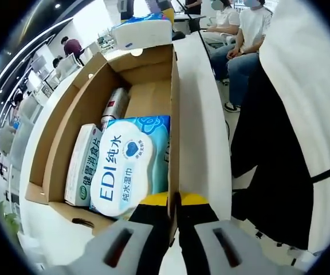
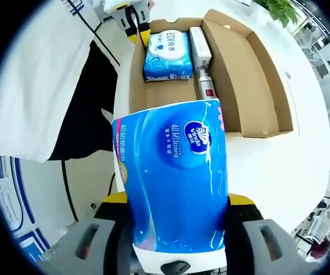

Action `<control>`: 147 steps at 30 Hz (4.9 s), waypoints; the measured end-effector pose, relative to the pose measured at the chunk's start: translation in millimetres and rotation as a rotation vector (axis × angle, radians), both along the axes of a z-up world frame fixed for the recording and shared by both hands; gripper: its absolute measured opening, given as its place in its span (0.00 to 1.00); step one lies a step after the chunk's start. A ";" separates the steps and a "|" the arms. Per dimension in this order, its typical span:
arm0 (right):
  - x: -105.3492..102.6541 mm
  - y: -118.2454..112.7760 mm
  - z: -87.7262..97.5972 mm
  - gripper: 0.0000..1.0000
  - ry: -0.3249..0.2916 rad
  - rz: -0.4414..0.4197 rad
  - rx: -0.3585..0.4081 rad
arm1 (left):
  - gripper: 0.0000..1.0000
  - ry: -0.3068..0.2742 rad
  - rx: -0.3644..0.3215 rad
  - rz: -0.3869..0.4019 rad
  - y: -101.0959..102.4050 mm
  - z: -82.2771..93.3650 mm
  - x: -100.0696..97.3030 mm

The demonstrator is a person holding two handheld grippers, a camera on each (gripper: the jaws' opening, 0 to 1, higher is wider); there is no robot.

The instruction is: Operate the shoe box by opening the lid, removing the specified soft item, and placing it in the target area until the item is outside and the box remains undamaged.

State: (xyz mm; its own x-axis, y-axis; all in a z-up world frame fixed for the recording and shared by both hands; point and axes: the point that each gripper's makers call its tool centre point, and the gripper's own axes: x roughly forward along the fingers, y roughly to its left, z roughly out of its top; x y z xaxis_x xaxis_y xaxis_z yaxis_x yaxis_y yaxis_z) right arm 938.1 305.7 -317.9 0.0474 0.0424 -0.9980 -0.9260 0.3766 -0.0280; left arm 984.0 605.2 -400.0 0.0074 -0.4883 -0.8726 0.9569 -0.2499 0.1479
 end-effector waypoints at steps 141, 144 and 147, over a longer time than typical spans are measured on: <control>9.7 -44.2 -70.1 0.86 -0.213 -0.122 0.125 | 0.03 0.006 0.007 0.005 0.1 -0.1 -0.5; 18.3 -35.3 -48.2 0.80 -0.302 -0.178 0.166 | 0.03 -0.002 -0.001 -0.005 0.5 -0.4 -0.5; 15.5 -30.4 -35.8 0.73 -0.327 -0.203 0.164 | 0.03 -0.010 -0.006 -0.005 -0.3 1.0 -1.0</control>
